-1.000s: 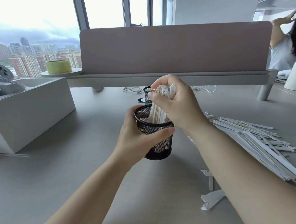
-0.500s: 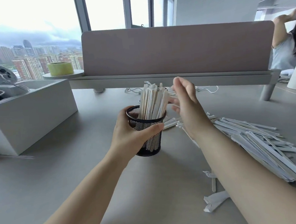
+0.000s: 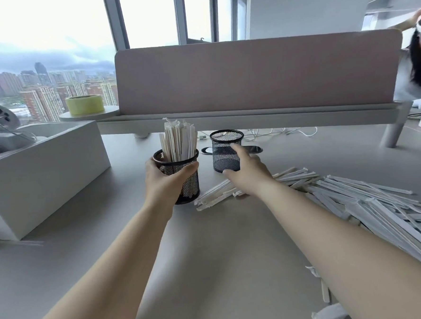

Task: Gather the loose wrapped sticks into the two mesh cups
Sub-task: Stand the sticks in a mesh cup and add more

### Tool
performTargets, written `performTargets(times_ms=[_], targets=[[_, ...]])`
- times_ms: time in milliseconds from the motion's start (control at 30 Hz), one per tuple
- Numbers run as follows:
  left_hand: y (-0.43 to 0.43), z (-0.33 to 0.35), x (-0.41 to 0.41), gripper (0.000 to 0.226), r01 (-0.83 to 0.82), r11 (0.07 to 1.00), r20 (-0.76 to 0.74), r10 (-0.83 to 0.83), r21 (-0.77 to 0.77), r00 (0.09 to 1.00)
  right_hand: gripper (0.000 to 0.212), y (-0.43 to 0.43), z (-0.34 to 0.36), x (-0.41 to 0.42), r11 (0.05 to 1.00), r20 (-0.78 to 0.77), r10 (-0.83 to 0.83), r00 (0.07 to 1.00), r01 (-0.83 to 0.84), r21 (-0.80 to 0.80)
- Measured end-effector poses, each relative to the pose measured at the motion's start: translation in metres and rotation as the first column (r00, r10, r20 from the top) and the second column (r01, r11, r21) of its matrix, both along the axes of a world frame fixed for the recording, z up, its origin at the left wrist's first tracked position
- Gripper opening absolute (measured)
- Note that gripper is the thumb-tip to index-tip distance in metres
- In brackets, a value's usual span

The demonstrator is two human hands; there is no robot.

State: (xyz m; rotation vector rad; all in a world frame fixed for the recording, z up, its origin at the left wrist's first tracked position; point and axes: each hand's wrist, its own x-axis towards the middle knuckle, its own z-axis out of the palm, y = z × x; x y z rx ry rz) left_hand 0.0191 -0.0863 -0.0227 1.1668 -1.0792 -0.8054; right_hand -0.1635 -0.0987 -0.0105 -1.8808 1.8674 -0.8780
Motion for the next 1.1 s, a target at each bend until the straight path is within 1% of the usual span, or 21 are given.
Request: performTargets(times_ms=[100, 233, 333, 467, 600, 633, 700, 767, 800, 900, 933, 1000, 1100], targets=[[-0.015, -0.003, -0.005, 0.078, 0.013, 1.0, -0.029, -0.013, -0.001, 0.999, 0.075, -0.013, 0.004, 0.002, 1.0, -0.048, -0.004, 0.999, 0.004, -0.013], [-0.041, -0.007, -0.004, 0.087, 0.042, 0.999, -0.002, -0.042, 0.022, 0.999, 0.07, -0.034, 0.012, -0.002, 1.0, -0.077, -0.016, 0.997, 0.016, -0.003], [-0.057, -0.013, -0.003, 0.086, 0.054, 0.998, 0.027, -0.055, 0.023, 0.998, 0.061, -0.043, 0.018, -0.005, 0.999, -0.094, -0.031, 0.995, 0.029, -0.018], [-0.065, -0.018, -0.004, 0.086, 0.064, 0.998, 0.026, -0.064, 0.021, 0.998, 0.047, -0.051, 0.019, -0.005, 0.998, -0.103, -0.055, 0.993, 0.052, -0.032], [-0.068, -0.019, -0.007, 0.082, 0.075, 0.997, 0.075, -0.077, 0.025, 0.994, 0.027, -0.053, 0.018, -0.003, 0.991, -0.077, -0.085, 0.993, 0.076, -0.106], [-0.067, -0.019, -0.009, 0.078, 0.071, 0.997, 0.111, -0.075, 0.039, 0.991, 0.023, -0.053, 0.019, -0.003, 0.987, -0.057, -0.093, 0.994, 0.085, -0.134], [-0.062, -0.019, -0.014, 0.073, 0.036, 0.997, 0.25, -0.053, 0.075, 0.967, 0.021, -0.049, 0.019, -0.005, 0.978, -0.014, -0.095, 0.995, 0.091, -0.187], [-0.057, -0.019, -0.018, 0.082, -0.032, 0.994, 0.412, -0.016, 0.109, 0.911, 0.022, -0.041, 0.02, -0.009, 0.966, 0.046, -0.095, 0.994, 0.103, -0.237], [-0.053, -0.018, -0.02, 0.087, -0.069, 0.992, 0.47, 0.01, 0.109, 0.883, 0.022, -0.035, 0.021, -0.012, 0.958, 0.08, -0.092, 0.993, 0.11, -0.264], [-0.027, -0.011, -0.028, 0.097, -0.169, 0.983, 0.545, 0.105, 0.068, 0.832, 0.021, -0.014, 0.026, -0.023, 0.938, 0.149, -0.065, 0.987, 0.111, -0.329], [-0.018, -0.011, -0.03, 0.099, -0.174, 0.985, 0.55, 0.137, 0.015, 0.824, 0.02, -0.005, 0.027, -0.027, 0.934, 0.165, -0.045, 0.985, 0.101, -0.344], [0.004, -0.007, -0.037, 0.1, -0.088, 0.994, 0.53, 0.108, -0.063, 0.841, 0.018, 0.018, 0.028, -0.033, 0.928, 0.2, 0.006, 0.98, 0.069, -0.367], [0.031, -0.001, -0.047, 0.104, 0.101, 0.992, 0.521, -0.045, -0.079, 0.853, 0.018, 0.055, 0.028, -0.038, 0.93, 0.249, 0.109, 0.962, -0.01, -0.367]])
